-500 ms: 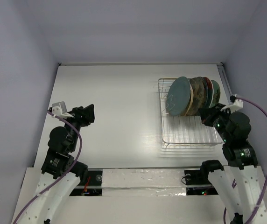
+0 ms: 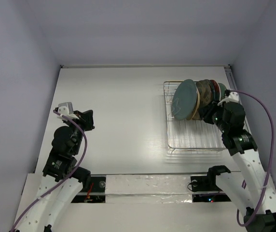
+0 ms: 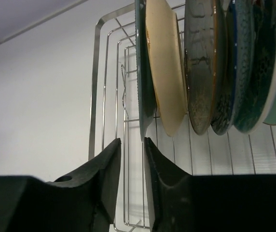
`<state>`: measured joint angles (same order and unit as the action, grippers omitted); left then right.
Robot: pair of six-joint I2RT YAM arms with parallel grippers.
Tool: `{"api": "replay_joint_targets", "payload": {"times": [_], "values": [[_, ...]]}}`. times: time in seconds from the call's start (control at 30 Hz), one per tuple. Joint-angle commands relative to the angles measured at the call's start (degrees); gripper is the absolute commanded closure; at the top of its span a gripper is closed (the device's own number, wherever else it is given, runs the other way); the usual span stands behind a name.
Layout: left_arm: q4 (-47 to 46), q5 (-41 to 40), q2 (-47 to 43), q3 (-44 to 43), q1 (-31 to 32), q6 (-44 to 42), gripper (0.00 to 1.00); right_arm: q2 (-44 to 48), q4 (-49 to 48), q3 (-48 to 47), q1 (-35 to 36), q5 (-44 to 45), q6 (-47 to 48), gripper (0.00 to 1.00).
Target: Unload the plates from the dish rack
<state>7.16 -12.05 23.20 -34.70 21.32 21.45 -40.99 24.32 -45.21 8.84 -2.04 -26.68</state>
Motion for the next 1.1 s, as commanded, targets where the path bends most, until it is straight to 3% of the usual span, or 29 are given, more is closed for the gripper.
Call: {"api": "replay_joint_targets", "payload": {"times": [0.0,0.07,0.33,0.6,0.77,1.07], "values": [[-1.09,0.19,-0.44,-1.08,0.21,-1.24,1.0,-2.16,-4.89,-2.16,3.1,4.15,0.31,0.66],[-1.18,0.19,-0.35,-0.98,0.21,-1.06,1.0,-4.26,-5.77,-2.25,4.25,5.29,-0.04,0.65],[-1.71,0.19,-0.88,-0.46,0.21,-0.89,0.81,-10.86,-9.11,-3.04,6.8,9.6,-0.48,0.66],[-1.8,0.19,-0.96,-0.28,0.21,-0.8,0.69,-16.04,-11.3,-2.25,6.8,11.53,-0.04,0.64],[-1.89,0.19,-0.88,-0.28,0.21,-0.89,0.67,-20.17,-13.5,-2.51,6.8,10.66,-0.39,0.64],[-2.06,0.19,-1.05,-0.28,0.21,-0.97,0.65,-24.74,-15.79,-2.95,6.8,17.86,0.04,0.61]]}}
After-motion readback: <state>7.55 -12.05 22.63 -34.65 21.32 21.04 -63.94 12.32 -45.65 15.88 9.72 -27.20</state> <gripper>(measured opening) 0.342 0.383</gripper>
